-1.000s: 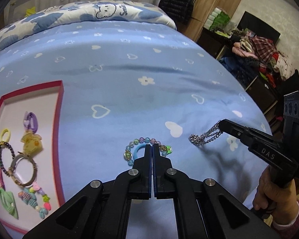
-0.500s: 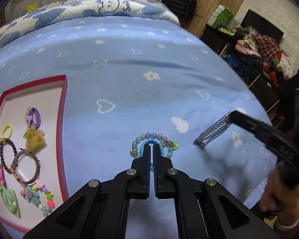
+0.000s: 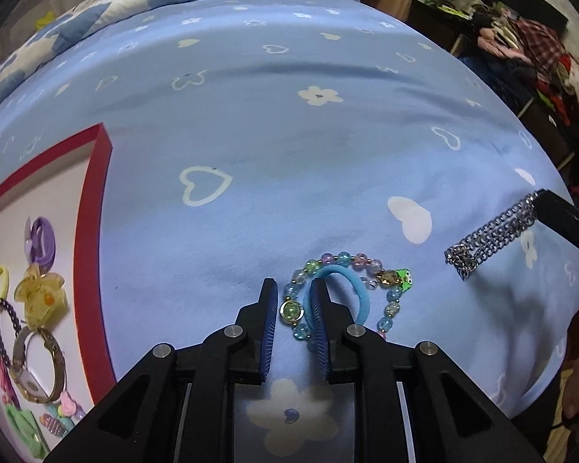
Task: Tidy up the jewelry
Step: 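Grasp the beaded bracelet with the left tool while the right tool grasps the silver chain, then carry the bracelet and chain into the tray and open both tools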
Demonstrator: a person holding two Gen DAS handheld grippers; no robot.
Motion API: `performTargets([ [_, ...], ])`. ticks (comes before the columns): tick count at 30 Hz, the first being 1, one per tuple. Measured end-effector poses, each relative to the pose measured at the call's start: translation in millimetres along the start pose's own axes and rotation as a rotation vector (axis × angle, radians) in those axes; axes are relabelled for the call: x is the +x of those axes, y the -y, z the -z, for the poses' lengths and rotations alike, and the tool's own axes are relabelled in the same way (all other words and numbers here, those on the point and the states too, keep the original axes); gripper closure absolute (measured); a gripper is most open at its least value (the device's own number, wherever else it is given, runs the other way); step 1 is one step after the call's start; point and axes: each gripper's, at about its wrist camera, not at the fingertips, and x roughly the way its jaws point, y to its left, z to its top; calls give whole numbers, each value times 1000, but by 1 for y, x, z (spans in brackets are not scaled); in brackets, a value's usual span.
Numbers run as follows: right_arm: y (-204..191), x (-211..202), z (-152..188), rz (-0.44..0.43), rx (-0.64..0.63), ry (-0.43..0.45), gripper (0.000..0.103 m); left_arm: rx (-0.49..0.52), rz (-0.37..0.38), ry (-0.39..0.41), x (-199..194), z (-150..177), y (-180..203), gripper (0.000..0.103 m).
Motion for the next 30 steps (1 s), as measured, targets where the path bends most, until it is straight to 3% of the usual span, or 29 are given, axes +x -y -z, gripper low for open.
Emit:
performTargets([
  [3, 3, 3, 1, -7, 16, -9, 96, 39, -2, 9, 2, 0, 10, 93],
  [6, 3, 5, 1, -7, 18, -11, 96, 62, -24, 33, -1, 1, 17, 93],
  [9, 2, 4, 1, -7, 13, -5, 96, 35, 0, 62, -11, 3, 13, 93],
  [20, -18, -12, -11, -37, -19, 46, 96, -50, 79, 213, -96, 29, -10, 93],
  [30, -48, -21, -21, -95, -60, 73, 96, -120, 152, 295, -152, 58, -44, 93],
])
